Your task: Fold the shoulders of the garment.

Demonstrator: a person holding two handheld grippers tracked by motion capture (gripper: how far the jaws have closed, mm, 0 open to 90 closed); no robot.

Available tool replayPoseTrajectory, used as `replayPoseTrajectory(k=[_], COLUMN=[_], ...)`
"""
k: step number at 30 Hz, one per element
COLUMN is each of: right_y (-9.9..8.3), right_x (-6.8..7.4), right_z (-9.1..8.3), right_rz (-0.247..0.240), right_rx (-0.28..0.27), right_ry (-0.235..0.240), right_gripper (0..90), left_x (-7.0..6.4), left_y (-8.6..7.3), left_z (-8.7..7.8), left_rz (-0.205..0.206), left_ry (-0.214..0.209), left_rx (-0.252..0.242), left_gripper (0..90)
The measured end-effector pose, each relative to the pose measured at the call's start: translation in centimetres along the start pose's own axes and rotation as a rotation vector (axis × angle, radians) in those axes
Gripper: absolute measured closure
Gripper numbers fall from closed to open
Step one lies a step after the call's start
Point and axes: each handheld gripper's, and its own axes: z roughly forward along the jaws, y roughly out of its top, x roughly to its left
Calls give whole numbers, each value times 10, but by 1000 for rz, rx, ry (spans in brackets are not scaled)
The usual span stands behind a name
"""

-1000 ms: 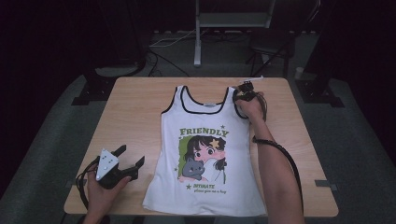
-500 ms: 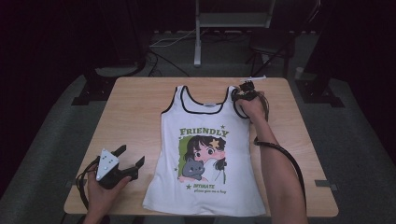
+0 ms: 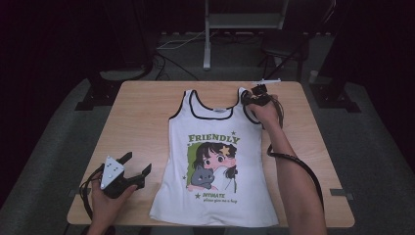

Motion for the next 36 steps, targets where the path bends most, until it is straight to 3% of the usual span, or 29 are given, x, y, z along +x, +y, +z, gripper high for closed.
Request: replayPoseTrajectory(k=[14, 24, 36], right_y=[-6, -6, -12], right_x=[21, 34, 55], right_z=[-18, -30, -37], right_rz=[-57, -96, -215], right_rx=[-44, -69, -61], right_ry=[69, 88, 93], right_gripper=[844, 840, 834], left_x=[0, 1, 1], left_y=[0, 0, 0], left_z=[0, 0, -1], left_rz=[-2, -6, -10], left_ry=[2, 2, 1], left_rx=[-1, -3, -1], left_gripper=[202, 202, 202])
